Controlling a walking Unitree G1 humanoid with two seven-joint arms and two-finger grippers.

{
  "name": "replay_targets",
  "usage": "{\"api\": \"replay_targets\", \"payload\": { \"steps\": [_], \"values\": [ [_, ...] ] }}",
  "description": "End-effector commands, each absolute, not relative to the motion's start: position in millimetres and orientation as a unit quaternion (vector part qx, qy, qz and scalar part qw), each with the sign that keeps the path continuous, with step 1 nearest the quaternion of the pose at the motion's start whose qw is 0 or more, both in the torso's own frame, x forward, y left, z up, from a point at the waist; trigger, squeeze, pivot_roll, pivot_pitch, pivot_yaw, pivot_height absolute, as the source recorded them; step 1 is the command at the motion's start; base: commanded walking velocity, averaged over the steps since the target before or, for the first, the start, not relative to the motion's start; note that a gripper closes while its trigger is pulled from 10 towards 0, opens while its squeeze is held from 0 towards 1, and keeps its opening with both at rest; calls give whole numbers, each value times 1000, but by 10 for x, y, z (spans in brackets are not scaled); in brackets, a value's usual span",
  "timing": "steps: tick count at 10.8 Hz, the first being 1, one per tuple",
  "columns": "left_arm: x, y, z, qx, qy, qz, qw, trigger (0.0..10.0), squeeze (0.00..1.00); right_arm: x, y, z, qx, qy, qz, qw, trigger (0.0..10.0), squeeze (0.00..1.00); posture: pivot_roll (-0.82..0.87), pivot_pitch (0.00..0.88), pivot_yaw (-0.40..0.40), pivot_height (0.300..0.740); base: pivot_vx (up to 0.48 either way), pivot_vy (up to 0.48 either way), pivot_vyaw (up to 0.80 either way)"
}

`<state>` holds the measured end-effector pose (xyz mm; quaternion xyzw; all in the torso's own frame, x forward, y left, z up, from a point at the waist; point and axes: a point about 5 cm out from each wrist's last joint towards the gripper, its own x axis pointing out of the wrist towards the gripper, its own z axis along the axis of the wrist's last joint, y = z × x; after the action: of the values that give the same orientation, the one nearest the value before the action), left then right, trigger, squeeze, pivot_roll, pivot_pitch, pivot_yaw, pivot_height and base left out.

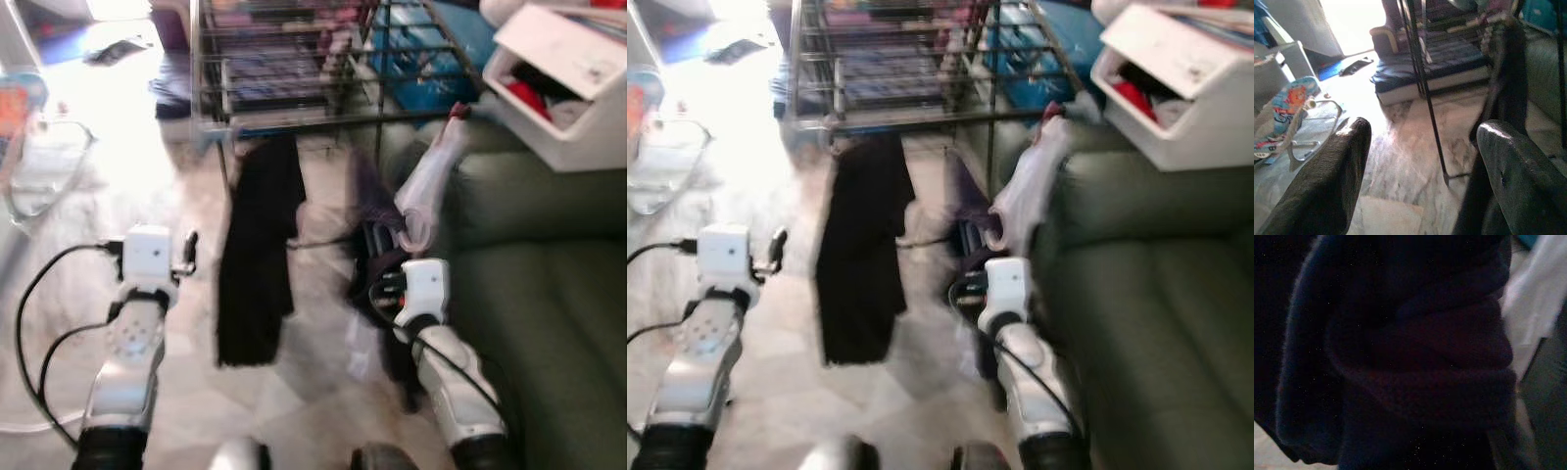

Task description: Hang hanger

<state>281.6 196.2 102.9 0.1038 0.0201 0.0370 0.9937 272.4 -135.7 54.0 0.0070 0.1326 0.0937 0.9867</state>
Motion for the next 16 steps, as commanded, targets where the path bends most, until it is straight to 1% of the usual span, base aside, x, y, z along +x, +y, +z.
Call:
{"api": "replay_targets", "payload": {
  "steps": [1, 2, 4, 6, 7, 10, 16],
  "values": [
    [2795, 1914, 1001, 101, 23, 28, 994, 10000, 0, 2735, -1451, 544, -3, 134, 79, 988, 10000, 0, -48, 50, -17, 740, 0, 476, 0],
    [2796, 1888, 1023, 106, 13, 20, 994, 10000, 0, 2740, -1457, 531, -4, 142, 76, 987, 10000, 0, -48, 47, -20, 740, 0, 465, 0],
    [2796, 1835, 1037, 106, 6, 5, 994, 10000, 0, 2755, -1474, 493, 1, 162, 64, 985, 10000, 0, -48, 47, -20, 740, 0, 0, 0],
    [2799, 1810, 1059, 97, -1, -14, 995, 10000, 0, 2782, -1487, 509, 4, 158, 56, 986, 10000, 0, -48, 47, -20, 740, 0, 0, 0],
    [2796, 1806, 1064, 95, -5, -17, 995, 10000, 0, 2800, -1505, 535, 6, 149, 46, 988, 10000, 0, -48, 47, -20, 740, 270, 0, 0],
    [2775, 1803, 1060, 93, -7, -22, 995, 10000, 0, 2794, -1558, 560, 6, 135, 34, 990, 10000, 0, -46, 50, -23, 740, 452, 0, 0],
    [2771, 1793, 1059, 88, -7, -20, 996, 10000, 0, 2830, -1574, 579, 2, 130, 32, 991, 10000, 0, -49, 59, -26, 740, 474, 0, 0]
  ]
}}
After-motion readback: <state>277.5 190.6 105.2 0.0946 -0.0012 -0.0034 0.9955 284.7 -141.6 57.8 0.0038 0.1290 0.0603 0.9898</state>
